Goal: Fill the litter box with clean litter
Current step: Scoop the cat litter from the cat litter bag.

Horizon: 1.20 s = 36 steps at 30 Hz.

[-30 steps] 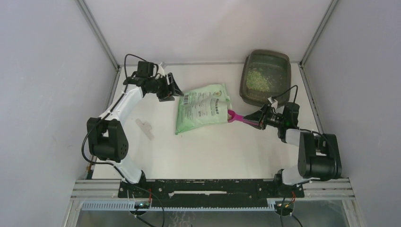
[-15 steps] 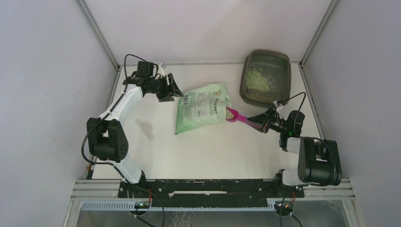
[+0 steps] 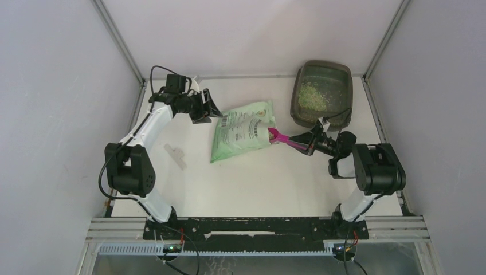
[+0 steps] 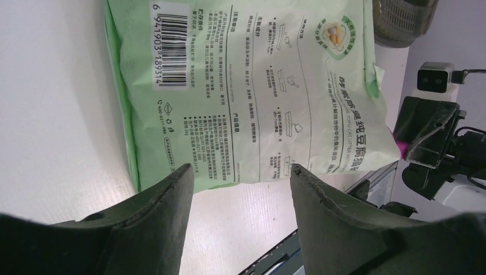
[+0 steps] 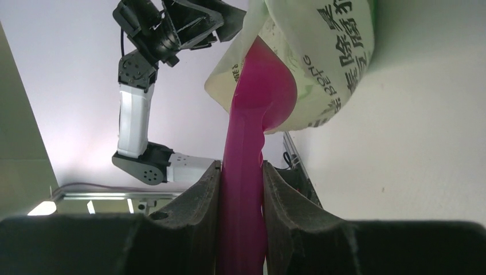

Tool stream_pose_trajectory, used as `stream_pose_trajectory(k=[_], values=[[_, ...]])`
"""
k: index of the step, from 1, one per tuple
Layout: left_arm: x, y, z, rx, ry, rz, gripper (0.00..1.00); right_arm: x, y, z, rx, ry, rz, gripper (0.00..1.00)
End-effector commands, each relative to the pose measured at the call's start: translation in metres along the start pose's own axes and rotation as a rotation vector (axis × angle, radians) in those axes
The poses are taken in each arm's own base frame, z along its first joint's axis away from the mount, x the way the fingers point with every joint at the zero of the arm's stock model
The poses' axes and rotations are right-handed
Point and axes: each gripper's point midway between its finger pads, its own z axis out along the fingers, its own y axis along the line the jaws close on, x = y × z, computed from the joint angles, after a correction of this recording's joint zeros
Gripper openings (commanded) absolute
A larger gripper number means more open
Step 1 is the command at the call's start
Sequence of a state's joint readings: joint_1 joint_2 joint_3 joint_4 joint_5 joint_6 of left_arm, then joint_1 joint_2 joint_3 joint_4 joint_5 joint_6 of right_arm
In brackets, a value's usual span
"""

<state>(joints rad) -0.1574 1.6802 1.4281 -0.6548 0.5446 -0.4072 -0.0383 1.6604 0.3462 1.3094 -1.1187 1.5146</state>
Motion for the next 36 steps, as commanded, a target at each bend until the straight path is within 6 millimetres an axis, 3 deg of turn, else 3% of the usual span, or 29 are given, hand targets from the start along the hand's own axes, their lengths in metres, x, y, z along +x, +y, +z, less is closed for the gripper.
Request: stream_pose_trajectory(k=[1, 4, 12, 23, 31, 36], values=[[-0.019, -0.025, -0.027, 0.056, -0.079, 0.079, 0.67, 0.002, 0.036, 0.020, -0.113, 0.028, -0.140, 0.00], [-0.019, -0.025, -0.029, 0.054, -0.079, 0.080, 0.67, 0.002, 0.032, 0.014, -0.105, 0.021, -0.137, 0.00], [-0.020, -0.026, -0.029, 0.061, -0.078, 0.077, 0.67, -0.009, 0.028, -0.029, -0.078, -0.075, -0.106, 0.00], [-0.024, -0.031, -0.037, 0.068, -0.094, 0.091, 0.68, 0.001, 0.039, -0.051, -0.087, -0.125, -0.105, 0.00], [-0.025, -0.034, -0.042, 0.078, -0.104, 0.094, 0.69, 0.008, 0.010, -0.061, -0.003, -0.148, -0.077, 0.00], [-0.025, -0.036, -0.044, 0.081, -0.106, 0.096, 0.69, 0.008, 0.003, -0.066, 0.016, -0.162, -0.069, 0.00]])
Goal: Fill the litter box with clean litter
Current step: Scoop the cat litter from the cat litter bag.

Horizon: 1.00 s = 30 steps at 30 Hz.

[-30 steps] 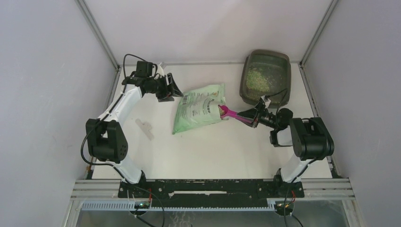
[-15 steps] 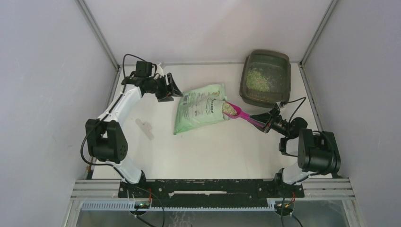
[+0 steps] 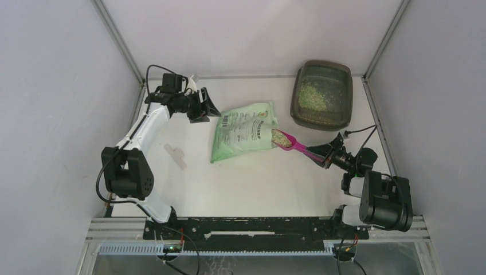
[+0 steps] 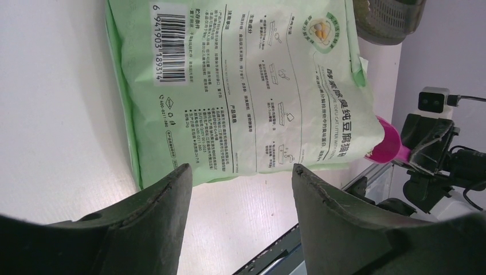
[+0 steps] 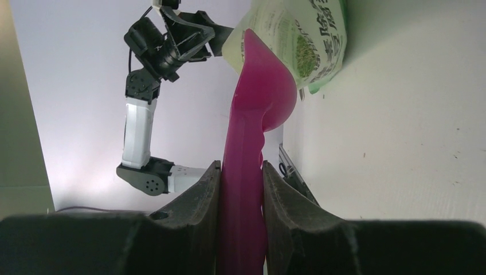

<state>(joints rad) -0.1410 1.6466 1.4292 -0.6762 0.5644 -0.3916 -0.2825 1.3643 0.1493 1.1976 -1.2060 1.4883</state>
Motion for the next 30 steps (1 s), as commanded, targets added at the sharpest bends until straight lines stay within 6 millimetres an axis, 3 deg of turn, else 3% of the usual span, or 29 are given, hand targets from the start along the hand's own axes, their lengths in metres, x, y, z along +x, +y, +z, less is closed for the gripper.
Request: stream_pose_trajectory(k=[1, 8, 19, 30], values=[[-0.024, -0.032, -0.029, 0.065, -0.093, 0.085, 0.69, -0.002, -0.004, -0.005, 0.009, -0.010, -0.055, 0.00], [-0.024, -0.031, -0.028, 0.065, -0.089, 0.083, 0.69, -0.006, -0.013, -0.011, 0.025, -0.032, -0.034, 0.00], [-0.024, -0.033, -0.029, 0.070, -0.090, 0.081, 0.69, -0.010, 0.002, -0.022, 0.015, -0.060, -0.061, 0.00], [-0.024, -0.034, -0.029, 0.081, -0.088, 0.084, 0.69, -0.035, 0.019, -0.041, 0.027, -0.161, -0.084, 0.00]])
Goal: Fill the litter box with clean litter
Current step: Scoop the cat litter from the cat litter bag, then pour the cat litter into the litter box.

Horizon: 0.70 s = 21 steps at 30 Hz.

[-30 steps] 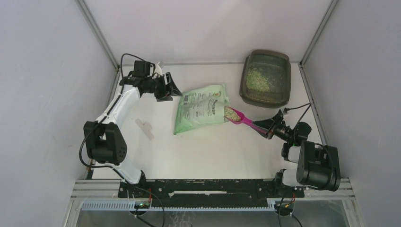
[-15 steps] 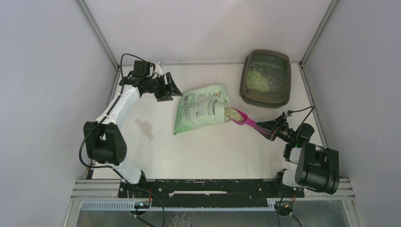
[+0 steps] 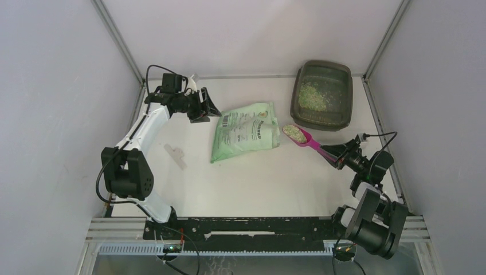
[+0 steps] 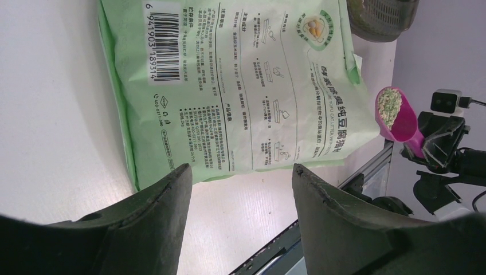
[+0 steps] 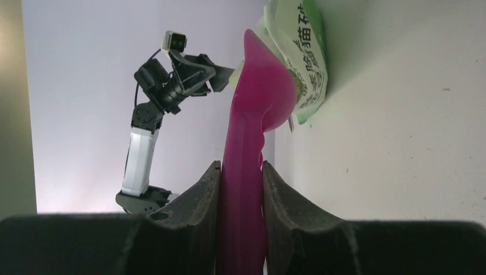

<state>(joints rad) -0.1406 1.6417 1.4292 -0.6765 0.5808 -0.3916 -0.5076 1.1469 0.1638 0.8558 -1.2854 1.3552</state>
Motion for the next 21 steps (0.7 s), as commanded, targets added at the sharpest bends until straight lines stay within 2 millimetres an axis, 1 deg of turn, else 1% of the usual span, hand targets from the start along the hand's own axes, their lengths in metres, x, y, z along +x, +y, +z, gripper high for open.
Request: stream_pose_trajectory(k=[1, 4, 10, 15, 21], values=[[-0.025, -0.031, -0.027, 0.067, -0.089, 0.084, 0.69, -0.014, 0.015, -0.004, -0.012, -0.031, -0.057, 0.00], [-0.024, -0.031, -0.026, 0.073, -0.087, 0.084, 0.69, -0.022, 0.022, -0.003, -0.029, -0.066, -0.053, 0.00], [-0.022, -0.032, -0.024, 0.092, -0.081, 0.084, 0.69, -0.054, 0.042, 0.002, -0.049, -0.166, -0.097, 0.00], [-0.021, -0.035, -0.023, 0.113, -0.079, 0.085, 0.69, -0.090, 0.055, 0.006, -0.057, -0.249, -0.113, 0.00], [-0.024, -0.038, -0.019, 0.144, -0.076, 0.084, 0.69, -0.146, 0.061, 0.008, -0.052, -0.364, -0.120, 0.00]])
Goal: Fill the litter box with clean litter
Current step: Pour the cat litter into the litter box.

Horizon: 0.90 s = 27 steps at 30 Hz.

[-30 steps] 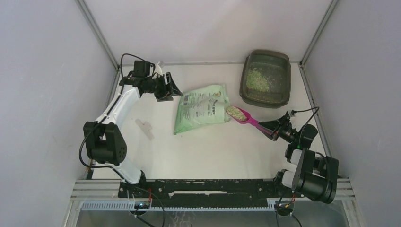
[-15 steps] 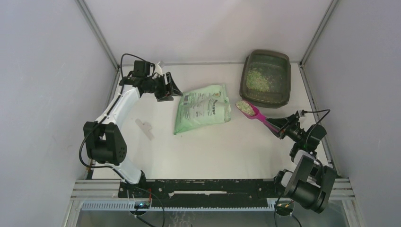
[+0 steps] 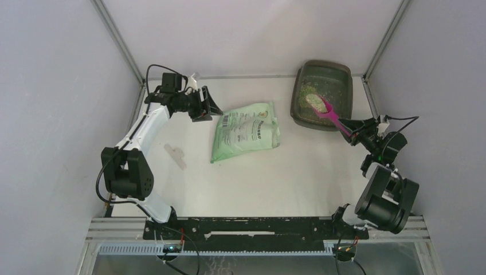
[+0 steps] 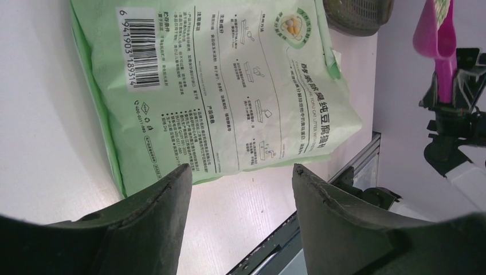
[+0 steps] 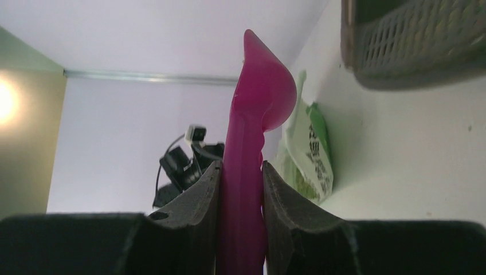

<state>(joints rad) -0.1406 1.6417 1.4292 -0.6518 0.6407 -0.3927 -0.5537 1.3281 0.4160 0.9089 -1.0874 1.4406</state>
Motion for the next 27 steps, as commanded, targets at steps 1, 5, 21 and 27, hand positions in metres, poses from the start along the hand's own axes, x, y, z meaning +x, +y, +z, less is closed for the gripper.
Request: stream_pose_trajectory(k=[1, 5, 21, 27], values=[[-0.024, -0.028, -0.016, 0.082, -0.077, 0.074, 0.69, -0.054, 0.025, 0.013, -0.043, -0.137, -0.112, 0.00], [-0.027, -0.027, -0.011, 0.092, -0.072, 0.073, 0.69, -0.092, 0.017, 0.027, 0.037, -0.192, -0.148, 0.00], [-0.028, -0.021, 0.000, 0.105, -0.064, 0.069, 0.69, -0.155, 0.006, 0.079, 0.550, -0.217, -0.427, 0.00], [-0.028, -0.022, -0.002, 0.101, -0.065, 0.075, 0.69, -0.163, 0.000, 0.085, 0.679, -0.229, -0.529, 0.00]])
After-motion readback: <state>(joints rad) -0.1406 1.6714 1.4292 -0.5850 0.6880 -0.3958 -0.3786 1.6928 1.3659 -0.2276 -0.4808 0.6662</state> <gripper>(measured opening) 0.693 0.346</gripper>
